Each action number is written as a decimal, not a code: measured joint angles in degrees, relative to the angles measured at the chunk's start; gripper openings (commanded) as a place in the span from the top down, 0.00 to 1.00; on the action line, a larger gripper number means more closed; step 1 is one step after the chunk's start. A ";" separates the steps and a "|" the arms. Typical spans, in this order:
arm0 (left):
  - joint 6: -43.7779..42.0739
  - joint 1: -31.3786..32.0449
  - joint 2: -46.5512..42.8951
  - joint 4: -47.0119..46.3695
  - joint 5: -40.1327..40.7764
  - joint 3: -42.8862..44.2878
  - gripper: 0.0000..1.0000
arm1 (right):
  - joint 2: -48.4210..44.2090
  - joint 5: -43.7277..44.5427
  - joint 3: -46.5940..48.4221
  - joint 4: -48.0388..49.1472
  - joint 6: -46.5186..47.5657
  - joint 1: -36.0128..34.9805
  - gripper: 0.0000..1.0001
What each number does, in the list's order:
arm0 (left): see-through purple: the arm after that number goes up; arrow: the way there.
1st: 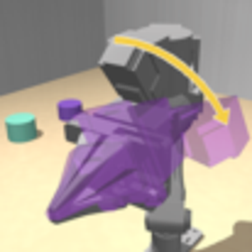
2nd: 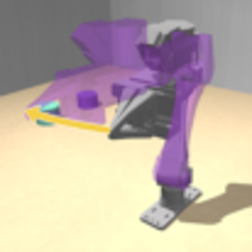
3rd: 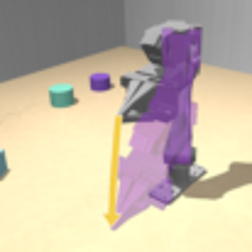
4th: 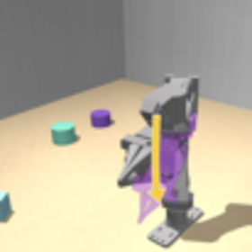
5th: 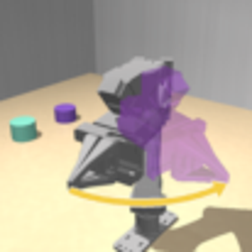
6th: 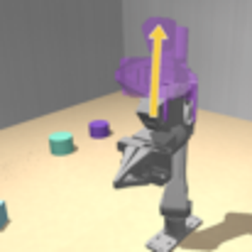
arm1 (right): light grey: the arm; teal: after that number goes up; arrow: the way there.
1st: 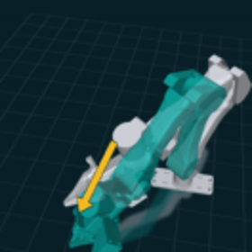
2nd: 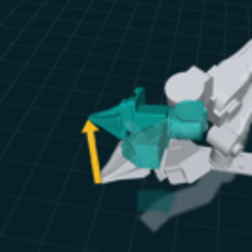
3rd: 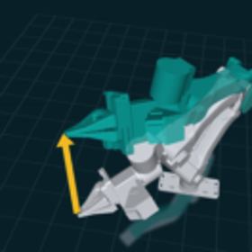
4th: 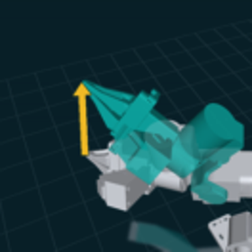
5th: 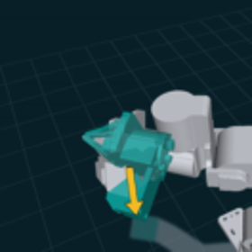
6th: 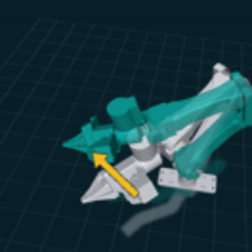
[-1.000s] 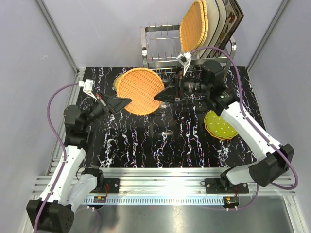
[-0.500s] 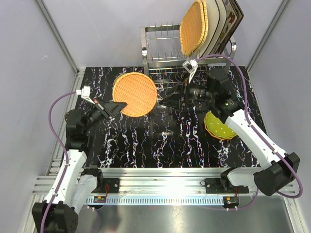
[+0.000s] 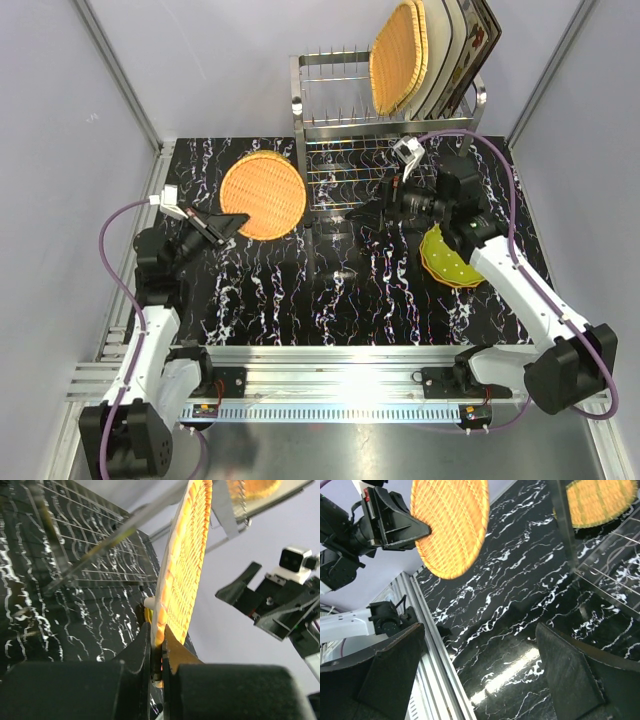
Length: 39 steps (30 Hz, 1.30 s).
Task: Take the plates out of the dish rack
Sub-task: Place the plate on the table
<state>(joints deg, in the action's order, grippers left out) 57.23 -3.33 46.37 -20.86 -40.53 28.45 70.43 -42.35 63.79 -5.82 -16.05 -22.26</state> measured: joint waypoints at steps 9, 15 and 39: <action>-0.09 -4.22 5.49 -2.69 -0.17 0.00 1.00 | -0.81 2.32 -4.02 -0.02 1.14 2.08 0.00; -0.70 -6.08 10.62 -4.63 -0.15 0.00 1.00 | -1.27 3.50 -5.73 0.00 2.21 3.10 0.00; -1.62 -6.71 47.12 -11.04 2.12 21.11 1.00 | -2.21 11.93 -9.86 -0.94 5.03 7.08 0.00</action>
<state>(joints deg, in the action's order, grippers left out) 55.61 -10.04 93.49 -31.90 -38.41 49.56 68.23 -30.41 53.93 -6.76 -11.03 -15.18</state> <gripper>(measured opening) 0.057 0.994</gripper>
